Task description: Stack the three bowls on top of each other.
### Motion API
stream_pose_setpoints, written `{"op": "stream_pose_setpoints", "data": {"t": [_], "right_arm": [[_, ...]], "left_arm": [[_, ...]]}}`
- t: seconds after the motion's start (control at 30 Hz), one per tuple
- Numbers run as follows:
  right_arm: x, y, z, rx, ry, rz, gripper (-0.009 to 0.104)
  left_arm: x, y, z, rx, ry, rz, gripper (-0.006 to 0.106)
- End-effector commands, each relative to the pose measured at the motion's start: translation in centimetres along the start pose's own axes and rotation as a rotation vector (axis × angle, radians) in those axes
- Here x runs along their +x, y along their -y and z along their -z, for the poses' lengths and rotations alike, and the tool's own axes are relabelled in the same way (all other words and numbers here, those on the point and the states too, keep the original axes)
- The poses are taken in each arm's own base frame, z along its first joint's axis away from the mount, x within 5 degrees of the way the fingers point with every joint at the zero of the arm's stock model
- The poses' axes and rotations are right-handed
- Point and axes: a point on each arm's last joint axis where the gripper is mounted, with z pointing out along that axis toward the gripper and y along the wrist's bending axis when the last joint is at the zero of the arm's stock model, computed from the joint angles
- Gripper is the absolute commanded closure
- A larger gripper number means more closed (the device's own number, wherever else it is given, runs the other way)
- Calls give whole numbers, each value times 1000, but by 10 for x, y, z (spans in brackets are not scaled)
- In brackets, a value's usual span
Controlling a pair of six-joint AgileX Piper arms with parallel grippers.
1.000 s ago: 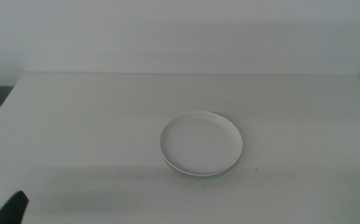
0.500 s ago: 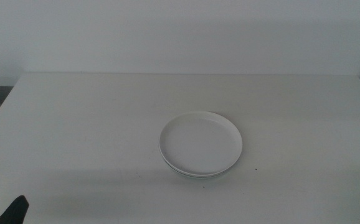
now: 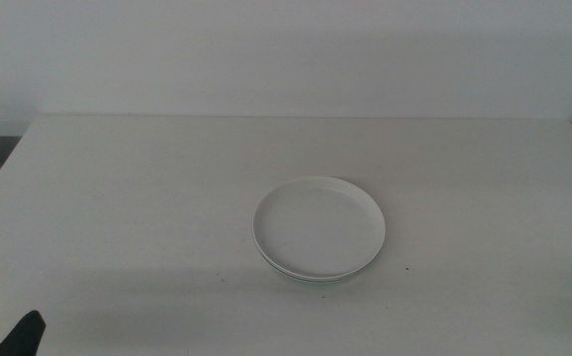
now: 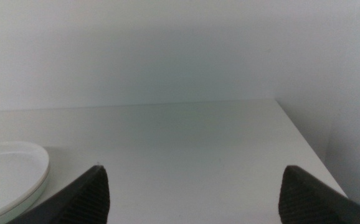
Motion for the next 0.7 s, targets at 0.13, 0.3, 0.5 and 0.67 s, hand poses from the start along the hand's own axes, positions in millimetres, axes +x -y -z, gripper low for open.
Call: {"op": "stream_pose_setpoints", "data": {"t": [0.13,0.3,0.5,0.67], "right_arm": [[-1,1,0,18,22,5,2],[-1,1,0,16,27,-7,2],[-1,1,0,16,27,-9,2],[-1,1,0,16,27,-9,2]], "left_arm": [[-1,0,0,-1,16,-1,7],[-1,0,0,-1,16,-1,7],[-1,-1,0,-26,19,1,7],[-2,-2,0,-30,19,-7,7]]}}
